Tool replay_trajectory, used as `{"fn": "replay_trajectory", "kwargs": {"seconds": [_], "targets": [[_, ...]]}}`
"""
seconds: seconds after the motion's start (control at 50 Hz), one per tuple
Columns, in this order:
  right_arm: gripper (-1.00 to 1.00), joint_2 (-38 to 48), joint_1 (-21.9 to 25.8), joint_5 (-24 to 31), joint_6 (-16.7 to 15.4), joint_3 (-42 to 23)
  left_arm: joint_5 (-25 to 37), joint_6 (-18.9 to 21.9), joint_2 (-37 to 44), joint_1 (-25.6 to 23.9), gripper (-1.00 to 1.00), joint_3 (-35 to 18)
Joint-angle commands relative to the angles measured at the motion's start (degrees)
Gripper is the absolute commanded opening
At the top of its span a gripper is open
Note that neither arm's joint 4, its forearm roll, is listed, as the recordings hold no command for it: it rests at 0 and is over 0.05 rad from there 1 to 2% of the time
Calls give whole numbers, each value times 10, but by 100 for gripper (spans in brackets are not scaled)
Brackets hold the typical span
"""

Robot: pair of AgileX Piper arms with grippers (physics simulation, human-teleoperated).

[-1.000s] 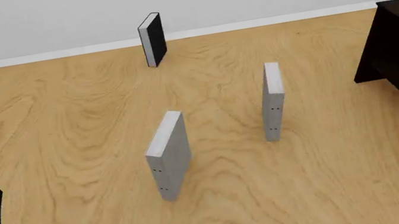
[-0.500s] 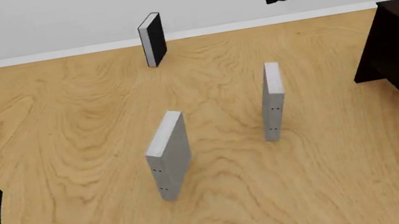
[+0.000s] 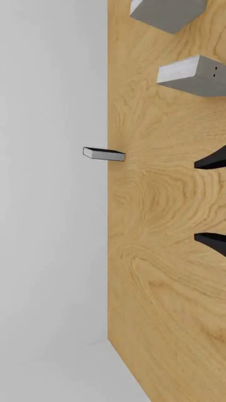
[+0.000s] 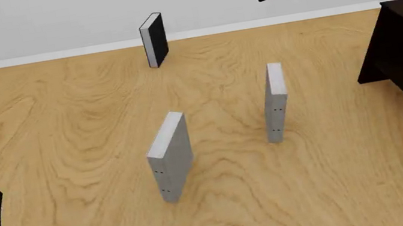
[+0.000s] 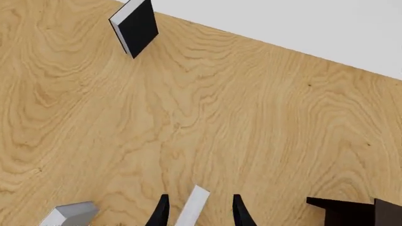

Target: Pick up the book on the right and place it on the cabinet shelf.

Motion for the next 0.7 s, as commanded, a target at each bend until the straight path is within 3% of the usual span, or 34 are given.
{"fn": "replay_trajectory", "kwargs": {"seconds": [0.02, 0.06, 0.1, 0.18, 0.22, 0.26, 0.28, 0.44, 0.46, 0.5, 0.54, 0.62, 0.7], "targets": [[100, 22, -13, 22, 19, -18, 0, 0, 0, 0, 100, 0], [100, 37, -4, 39, 47, -31, 0, 0, 0, 0, 100, 0], [100, 46, -8, 47, 30, -37, 0, 0, 0, 0, 100, 0], [100, 63, -6, 63, 51, -32, 0, 0, 0, 0, 100, 0], [100, 66, -2, 62, 47, -39, 0, 0, 0, 0, 100, 0], [100, 76, 3, 73, 66, -46, 0, 0, 0, 0, 100, 0], [100, 77, -6, 70, 99, -54, 0, 0, 0, 0, 100, 0], [100, 99, 2, 82, 92, -82, 0, 0, 0, 0, 100, 0], [100, 100, 9, 81, 101, -75, 0, 0, 0, 0, 100, 0], [100, 102, 4, 77, 84, -72, 0, 0, 0, 0, 100, 0], [100, 101, 7, 69, 108, -60, 0, 0, 0, 0, 100, 0], [100, 106, -3, 58, 87, -46, 0, 0, 0, 0, 100, 0], [100, 106, -4, 43, 89, -21, 0, 0, 0, 0, 100, 0]]}}
